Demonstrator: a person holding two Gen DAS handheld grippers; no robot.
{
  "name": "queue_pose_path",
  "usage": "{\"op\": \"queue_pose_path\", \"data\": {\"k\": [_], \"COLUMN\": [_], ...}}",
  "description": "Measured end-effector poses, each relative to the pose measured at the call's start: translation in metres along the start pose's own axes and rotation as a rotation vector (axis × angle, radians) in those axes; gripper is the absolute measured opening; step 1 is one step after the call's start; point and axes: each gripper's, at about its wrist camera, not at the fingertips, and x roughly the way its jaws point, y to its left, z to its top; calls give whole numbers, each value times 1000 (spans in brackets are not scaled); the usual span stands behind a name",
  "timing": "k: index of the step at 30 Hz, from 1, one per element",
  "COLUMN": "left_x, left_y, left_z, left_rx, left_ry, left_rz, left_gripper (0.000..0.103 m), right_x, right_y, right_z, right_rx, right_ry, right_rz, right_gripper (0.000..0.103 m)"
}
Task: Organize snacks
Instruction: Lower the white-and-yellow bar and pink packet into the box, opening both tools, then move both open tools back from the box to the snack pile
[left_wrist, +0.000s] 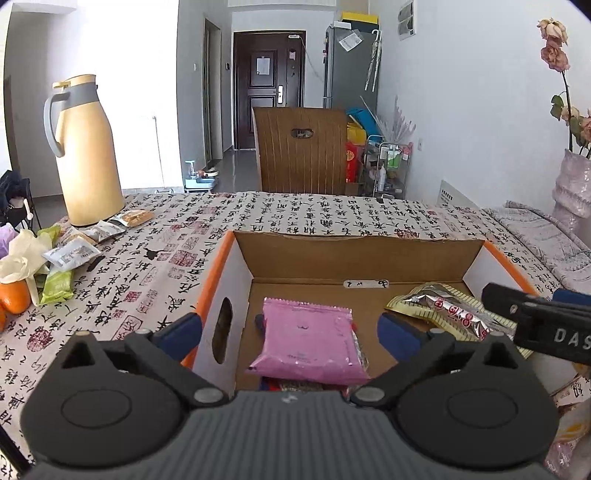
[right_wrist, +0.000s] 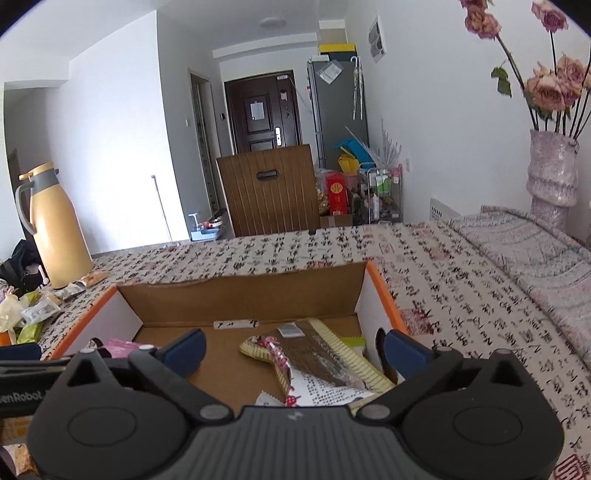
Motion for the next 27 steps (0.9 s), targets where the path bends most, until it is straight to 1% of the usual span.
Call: {"op": "queue_pose_path", "data": {"k": [5,13,20,27], "left_x": [-10,-39,-69,-93], "left_y": [-1,-1,3,7], "left_z": [4,1,-8,-21], "left_rx": [7,10,6,14], "left_ry": [-8,-29,-48,-54], "left_rz": [13,6,5,3], "left_gripper": [103,103,103,103], "right_x": [-18,-46,-76,-103], "right_y": [2,2,1,1], "right_z": [8,9,2,-13], "right_rx": [-12,-13,-23,-37], "right_ry": [-41,-64,-78,-75], "right_rz": [-1,-5,-5,-3], "right_gripper": [103,103,103,103]}}
